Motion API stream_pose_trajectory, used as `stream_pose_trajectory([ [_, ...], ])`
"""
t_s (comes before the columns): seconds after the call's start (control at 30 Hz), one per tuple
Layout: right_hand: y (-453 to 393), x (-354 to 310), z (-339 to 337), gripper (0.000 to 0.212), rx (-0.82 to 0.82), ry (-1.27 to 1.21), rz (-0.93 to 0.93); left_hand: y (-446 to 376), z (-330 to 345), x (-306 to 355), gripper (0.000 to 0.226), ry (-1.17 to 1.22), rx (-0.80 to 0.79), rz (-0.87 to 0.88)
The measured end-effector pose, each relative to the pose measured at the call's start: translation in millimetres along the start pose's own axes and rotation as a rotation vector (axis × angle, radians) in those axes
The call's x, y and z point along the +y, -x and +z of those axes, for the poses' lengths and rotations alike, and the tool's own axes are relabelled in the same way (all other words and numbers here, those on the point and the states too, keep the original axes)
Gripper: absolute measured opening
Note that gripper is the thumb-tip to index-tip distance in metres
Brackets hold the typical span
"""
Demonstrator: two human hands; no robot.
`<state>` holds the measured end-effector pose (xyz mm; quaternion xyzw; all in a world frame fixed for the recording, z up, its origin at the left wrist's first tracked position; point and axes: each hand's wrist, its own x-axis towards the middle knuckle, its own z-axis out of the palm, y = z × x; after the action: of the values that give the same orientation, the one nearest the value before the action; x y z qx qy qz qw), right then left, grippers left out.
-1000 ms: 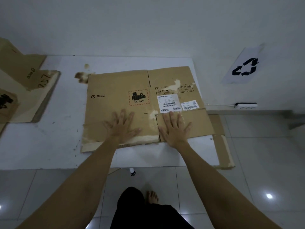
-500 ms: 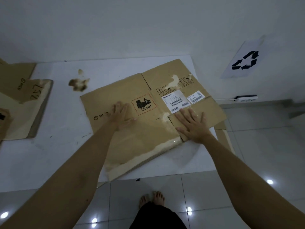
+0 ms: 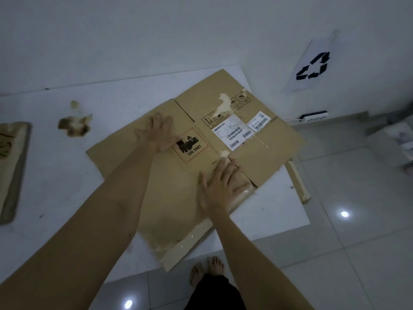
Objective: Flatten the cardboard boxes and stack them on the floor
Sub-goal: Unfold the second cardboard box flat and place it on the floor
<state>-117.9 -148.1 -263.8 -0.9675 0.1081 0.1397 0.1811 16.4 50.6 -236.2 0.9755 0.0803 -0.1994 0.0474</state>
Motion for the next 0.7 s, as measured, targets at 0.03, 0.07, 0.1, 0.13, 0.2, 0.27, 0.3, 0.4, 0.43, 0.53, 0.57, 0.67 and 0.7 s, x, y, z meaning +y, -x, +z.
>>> stream_pose_trajectory([
  [0.03, -0.8, 5.3, 0.8, 0.078, 0.034, 0.027, -0.024, -5.3, -1.2, -2.8, 0.091, 0.018, -0.001, -0.008],
  [0.07, -1.9, 11.0, -0.7, 0.075, 0.062, 0.058, -0.049, -8.6, -1.3, -5.0, 0.094, 0.031, 0.006, -0.019],
  [0.1, -4.0, 16.6, -2.6, 0.074, 0.076, 0.084, -0.076, -8.8, -2.3, -5.8, 0.096, 0.026, 0.017, -0.028],
  [0.13, -5.3, 22.3, -5.8, 0.074, 0.075, 0.1, -0.102, -6.4, -3.9, -4.6, 0.097, 0.01, 0.022, -0.034],
  [0.2, -6.5, 36.9, -13.4, 0.074, 0.057, 0.134, -0.181, -1.4, -4.7, -2.4, 0.102, 0.006, 0.014, -0.047],
  [0.27, -11.5, 56.5, -24.4, 0.073, 0.033, 0.18, -0.288, 1.8, -3.5, -4.4, 0.11, 0.078, -0.017, -0.073],
  [0.3, -16.4, 67.0, -31.1, 0.073, 0.01, 0.212, -0.349, 3.2, -1.4, -6.9, 0.114, 0.126, -0.034, -0.092],
  [0.4, -36.8, 95.3, -50.5, 0.073, -0.058, 0.356, -0.564, 17.1, 12.8, -12.7, 0.117, 0.221, -0.016, -0.125],
  [0.43, -46.1, 103.0, -57.0, 0.073, -0.077, 0.402, -0.632, 24.3, 19.9, -12.4, 0.114, 0.245, 0.018, -0.13],
  [0.53, -68.8, 109.2, -73.4, 0.074, -0.126, 0.438, -0.713, 48.6, 45.3, -6.4, 0.095, 0.168, 0.137, -0.127],
  [0.57, -70.6, 102.3, -72.3, 0.075, -0.126, 0.41, -0.674, 56.4, 54.9, -2.1, 0.09, 0.144, 0.184, -0.11],
  [0.67, -53.3, 55.9, -45.1, 0.078, -0.088, 0.231, -0.45, 76.7, 76.9, 19.2, 0.086, 0.208, 0.267, -0.056],
  [0.7, -42.7, 40.1, -32.6, 0.077, -0.056, 0.21, -0.406, 80.6, 81.7, 25.7, 0.085, 0.206, 0.275, -0.053],
])
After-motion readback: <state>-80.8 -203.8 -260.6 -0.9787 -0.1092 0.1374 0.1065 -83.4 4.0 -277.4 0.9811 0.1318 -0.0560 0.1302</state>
